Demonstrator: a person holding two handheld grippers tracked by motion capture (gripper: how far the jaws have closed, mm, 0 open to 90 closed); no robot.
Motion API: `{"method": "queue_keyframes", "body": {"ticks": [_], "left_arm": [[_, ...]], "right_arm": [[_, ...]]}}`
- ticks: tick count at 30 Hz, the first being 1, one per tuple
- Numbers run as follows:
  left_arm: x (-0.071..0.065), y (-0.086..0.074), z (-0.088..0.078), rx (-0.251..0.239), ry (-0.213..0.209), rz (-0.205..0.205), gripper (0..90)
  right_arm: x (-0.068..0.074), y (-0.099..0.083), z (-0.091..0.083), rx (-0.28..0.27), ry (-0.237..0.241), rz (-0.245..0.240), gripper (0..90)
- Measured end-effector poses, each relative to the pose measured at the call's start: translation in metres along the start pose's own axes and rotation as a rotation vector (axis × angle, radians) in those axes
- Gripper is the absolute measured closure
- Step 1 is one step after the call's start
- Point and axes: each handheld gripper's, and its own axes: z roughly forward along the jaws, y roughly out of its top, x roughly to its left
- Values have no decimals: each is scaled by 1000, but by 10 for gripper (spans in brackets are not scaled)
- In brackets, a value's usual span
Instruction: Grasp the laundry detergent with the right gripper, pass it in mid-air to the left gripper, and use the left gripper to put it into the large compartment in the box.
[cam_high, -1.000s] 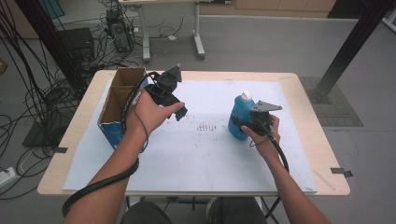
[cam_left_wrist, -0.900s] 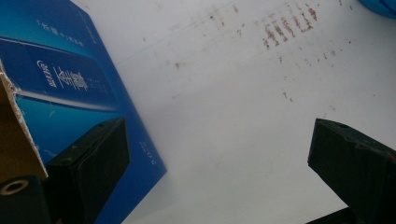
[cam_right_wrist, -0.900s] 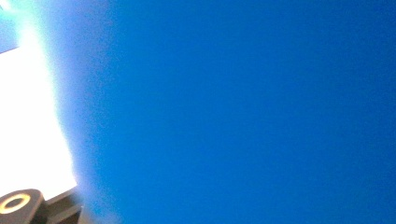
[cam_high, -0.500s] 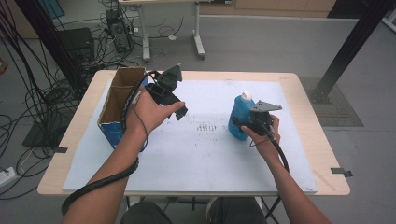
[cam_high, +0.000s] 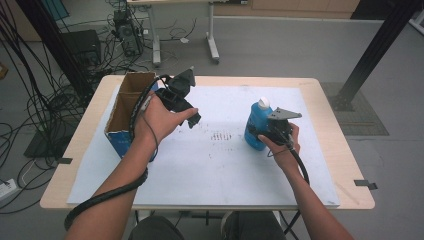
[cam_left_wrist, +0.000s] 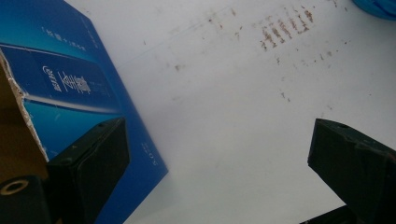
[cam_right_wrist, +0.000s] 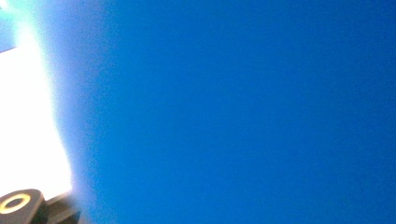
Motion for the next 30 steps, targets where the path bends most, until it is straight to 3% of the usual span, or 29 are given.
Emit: {"method": "queue_keyframes", "body": {"ticks": [30], "left_arm": [[-1, 1, -4, -4, -11, 13, 61]], "right_arm": [[-1, 2, 0, 12, 10, 4, 435]]}}
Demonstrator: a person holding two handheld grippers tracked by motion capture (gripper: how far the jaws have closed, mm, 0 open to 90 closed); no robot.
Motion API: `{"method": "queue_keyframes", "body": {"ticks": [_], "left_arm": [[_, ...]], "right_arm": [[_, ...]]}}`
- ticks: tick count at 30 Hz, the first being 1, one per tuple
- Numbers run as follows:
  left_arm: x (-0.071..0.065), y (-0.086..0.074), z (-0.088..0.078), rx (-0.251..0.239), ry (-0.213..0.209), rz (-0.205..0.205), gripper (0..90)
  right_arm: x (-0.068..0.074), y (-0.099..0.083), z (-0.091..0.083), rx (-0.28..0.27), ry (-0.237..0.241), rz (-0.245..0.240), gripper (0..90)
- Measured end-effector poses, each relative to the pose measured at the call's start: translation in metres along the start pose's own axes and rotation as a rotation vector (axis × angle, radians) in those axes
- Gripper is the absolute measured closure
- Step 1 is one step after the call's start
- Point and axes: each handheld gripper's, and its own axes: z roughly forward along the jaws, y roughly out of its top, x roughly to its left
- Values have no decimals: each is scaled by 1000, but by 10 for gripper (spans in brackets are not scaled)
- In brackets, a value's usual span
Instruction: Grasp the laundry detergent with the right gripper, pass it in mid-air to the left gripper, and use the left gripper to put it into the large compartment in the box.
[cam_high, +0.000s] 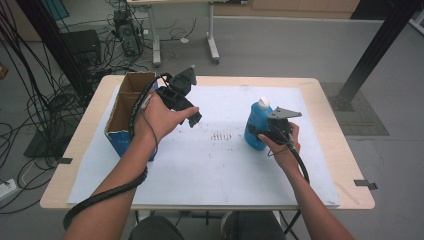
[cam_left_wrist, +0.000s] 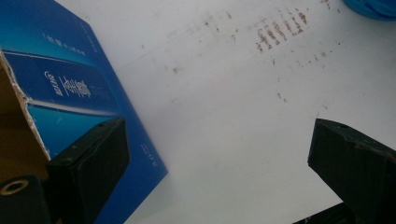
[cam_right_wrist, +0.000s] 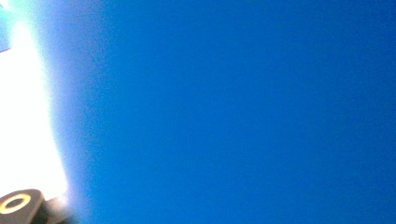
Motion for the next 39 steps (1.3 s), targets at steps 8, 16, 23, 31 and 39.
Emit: {"method": "queue_keyframes", "body": {"ticks": [8, 16, 23, 31, 39], "left_arm": [[6, -1, -8, -2, 5, 13, 60], [13, 3, -21, -9, 9, 41, 59], [16, 9, -35, -21, 0, 134, 59], [15, 18, -49, -15, -3, 291, 59], [20, 28, -63, -35, -18, 414, 56]], "right_arm": [[-4, 8, 1, 29, 22, -23, 437], [-10, 29, 1, 35, 68, -34, 437], [-15, 57, 0, 62, 136, -80, 437], [-17, 93, 0, 57, 242, -113, 437], [-6, 127, 7, 45, 401, -169, 436]]}}
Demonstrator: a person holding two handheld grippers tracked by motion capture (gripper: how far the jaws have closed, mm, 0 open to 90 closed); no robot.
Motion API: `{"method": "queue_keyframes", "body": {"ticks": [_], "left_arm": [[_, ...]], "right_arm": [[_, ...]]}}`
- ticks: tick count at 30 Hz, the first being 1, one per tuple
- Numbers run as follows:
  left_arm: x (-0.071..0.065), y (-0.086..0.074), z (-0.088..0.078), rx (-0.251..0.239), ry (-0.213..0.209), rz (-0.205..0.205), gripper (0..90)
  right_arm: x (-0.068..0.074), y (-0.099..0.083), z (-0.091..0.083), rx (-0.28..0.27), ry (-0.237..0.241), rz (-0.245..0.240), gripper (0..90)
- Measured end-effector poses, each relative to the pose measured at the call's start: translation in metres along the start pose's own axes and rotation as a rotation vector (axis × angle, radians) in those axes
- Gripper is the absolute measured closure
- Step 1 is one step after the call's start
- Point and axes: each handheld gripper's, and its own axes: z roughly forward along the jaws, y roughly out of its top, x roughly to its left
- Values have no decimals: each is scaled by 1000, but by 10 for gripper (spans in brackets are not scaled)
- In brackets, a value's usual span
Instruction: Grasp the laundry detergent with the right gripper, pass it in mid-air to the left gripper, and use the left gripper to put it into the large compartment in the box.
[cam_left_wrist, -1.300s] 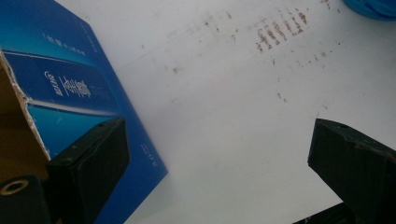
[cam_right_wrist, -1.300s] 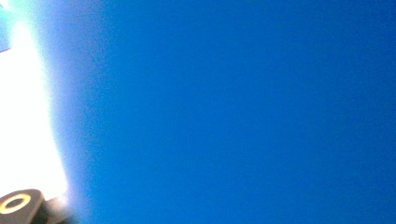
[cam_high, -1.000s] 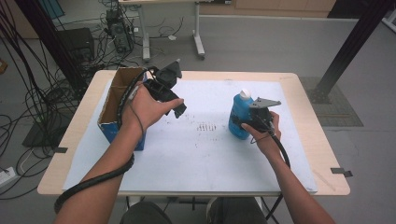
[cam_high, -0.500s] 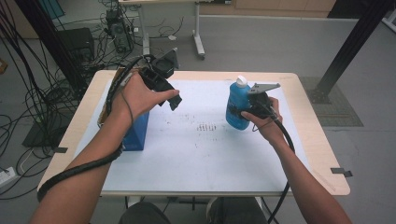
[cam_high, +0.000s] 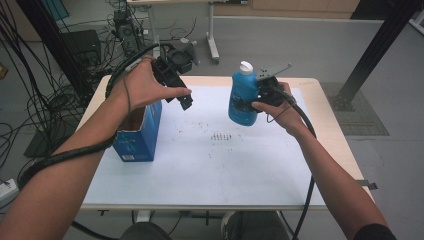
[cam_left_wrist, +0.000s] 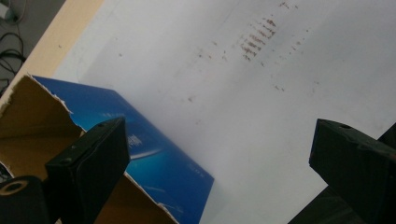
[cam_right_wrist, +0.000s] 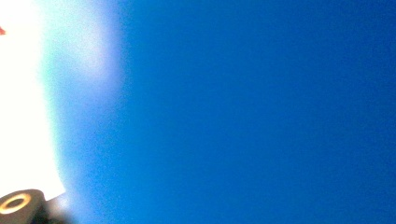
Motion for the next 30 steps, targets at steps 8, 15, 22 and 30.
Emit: {"method": "queue_keyframes", "body": {"ticks": [8, 15, 22, 30], "left_arm": [[5, 6, -6, 26, -17, 129, 56], [5, 8, -13, 28, -29, 186, 56], [1, 8, -22, 35, -45, 225, 56], [-5, 10, -30, 23, -47, 275, 56]], "right_arm": [[8, 17, 21, 22, 142, -75, 436], [23, 31, 40, 48, 234, -154, 436], [40, 34, 55, 61, 288, -204, 436], [58, 36, 68, 47, 349, -226, 436]]}}
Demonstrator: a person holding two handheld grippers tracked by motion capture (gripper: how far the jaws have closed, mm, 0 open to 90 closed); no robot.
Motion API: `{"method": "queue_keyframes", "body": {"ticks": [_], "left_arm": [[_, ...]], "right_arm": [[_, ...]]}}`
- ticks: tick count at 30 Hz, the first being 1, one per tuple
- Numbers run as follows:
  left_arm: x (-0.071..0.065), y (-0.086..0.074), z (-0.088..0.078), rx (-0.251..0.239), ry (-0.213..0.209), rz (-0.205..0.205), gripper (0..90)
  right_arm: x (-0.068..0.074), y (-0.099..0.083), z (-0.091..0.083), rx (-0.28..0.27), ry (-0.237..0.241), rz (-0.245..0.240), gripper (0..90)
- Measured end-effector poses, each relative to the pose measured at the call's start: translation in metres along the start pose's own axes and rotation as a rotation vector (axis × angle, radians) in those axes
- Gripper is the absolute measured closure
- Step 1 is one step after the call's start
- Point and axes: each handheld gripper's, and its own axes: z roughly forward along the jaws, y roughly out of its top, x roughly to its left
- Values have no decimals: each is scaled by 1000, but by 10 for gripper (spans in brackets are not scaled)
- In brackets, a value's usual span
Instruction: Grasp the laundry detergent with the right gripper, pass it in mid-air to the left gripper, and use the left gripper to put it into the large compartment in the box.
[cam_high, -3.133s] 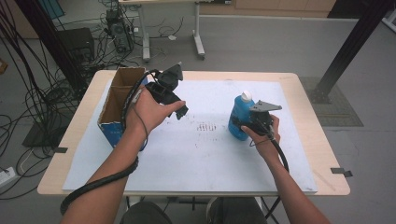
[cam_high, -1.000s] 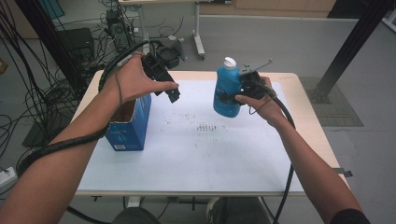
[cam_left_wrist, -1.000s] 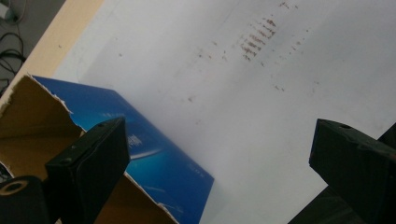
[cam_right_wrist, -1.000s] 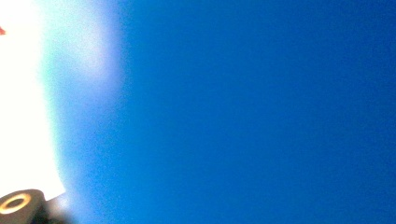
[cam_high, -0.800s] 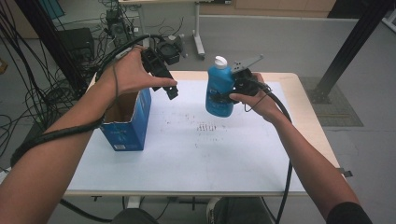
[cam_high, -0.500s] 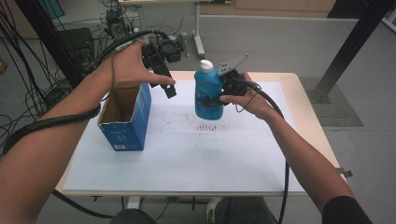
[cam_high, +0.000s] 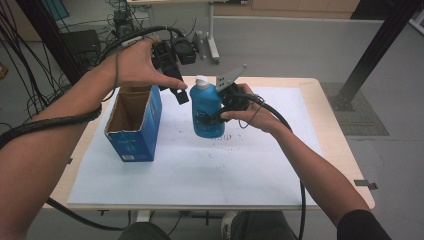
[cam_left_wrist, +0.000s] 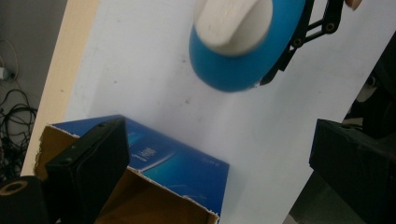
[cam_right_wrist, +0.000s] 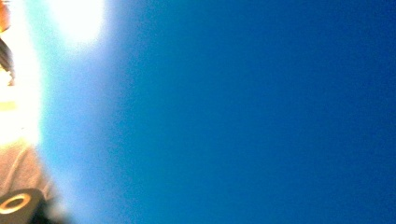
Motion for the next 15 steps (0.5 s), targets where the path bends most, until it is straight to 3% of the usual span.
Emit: {"method": "queue_keyframes", "body": {"ticks": [15], "left_arm": [[-12, 1, 4, 35, -42, 47, 55]], "right_arm": [[17, 8, 25, -8, 83, -37, 436]]}}
